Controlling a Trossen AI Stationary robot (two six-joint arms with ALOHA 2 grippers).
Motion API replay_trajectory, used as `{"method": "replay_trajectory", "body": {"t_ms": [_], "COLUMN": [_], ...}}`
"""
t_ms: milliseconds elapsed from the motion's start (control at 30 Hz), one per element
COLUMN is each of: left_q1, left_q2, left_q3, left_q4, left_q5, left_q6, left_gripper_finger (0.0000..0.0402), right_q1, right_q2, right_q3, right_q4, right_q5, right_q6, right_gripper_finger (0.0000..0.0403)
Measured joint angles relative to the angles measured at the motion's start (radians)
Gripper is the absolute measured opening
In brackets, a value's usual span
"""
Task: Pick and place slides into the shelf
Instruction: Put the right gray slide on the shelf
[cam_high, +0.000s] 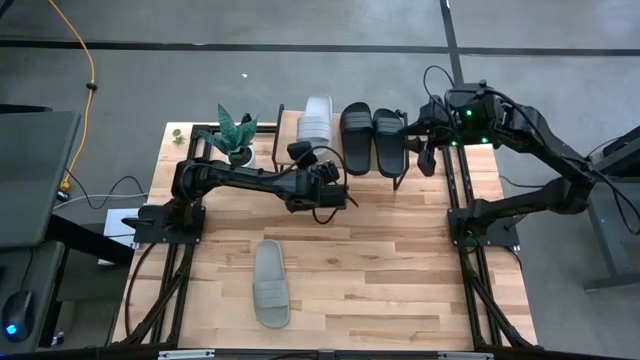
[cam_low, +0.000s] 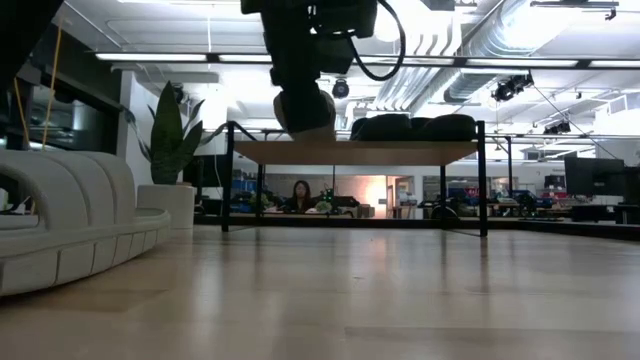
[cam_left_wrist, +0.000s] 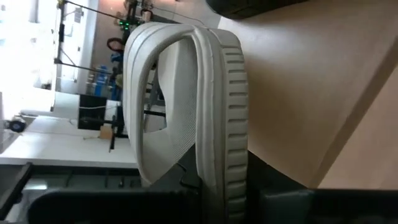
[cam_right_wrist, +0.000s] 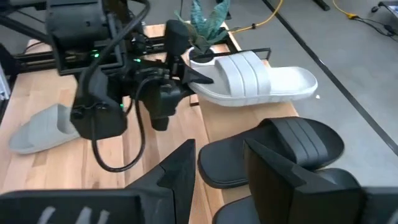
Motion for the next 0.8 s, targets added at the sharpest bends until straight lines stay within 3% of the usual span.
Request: {"method": "replay_trajectory", "body": {"t_ms": [800], "left_q1": [-0.012], "left_q2": [0.114], "left_q3": [0.001], "left_q4": [0.265], "left_q5": [0.045], "left_q6": [0.199], "left_gripper_finger": [0.0033], "right_q1": [0.056], "right_q2": [0.000], "right_q3": [0.000], "right_q4": [0.025], "right_q5": [0.034], "right_q6": [0.010], "right_gripper_finger": [0.0126]}}
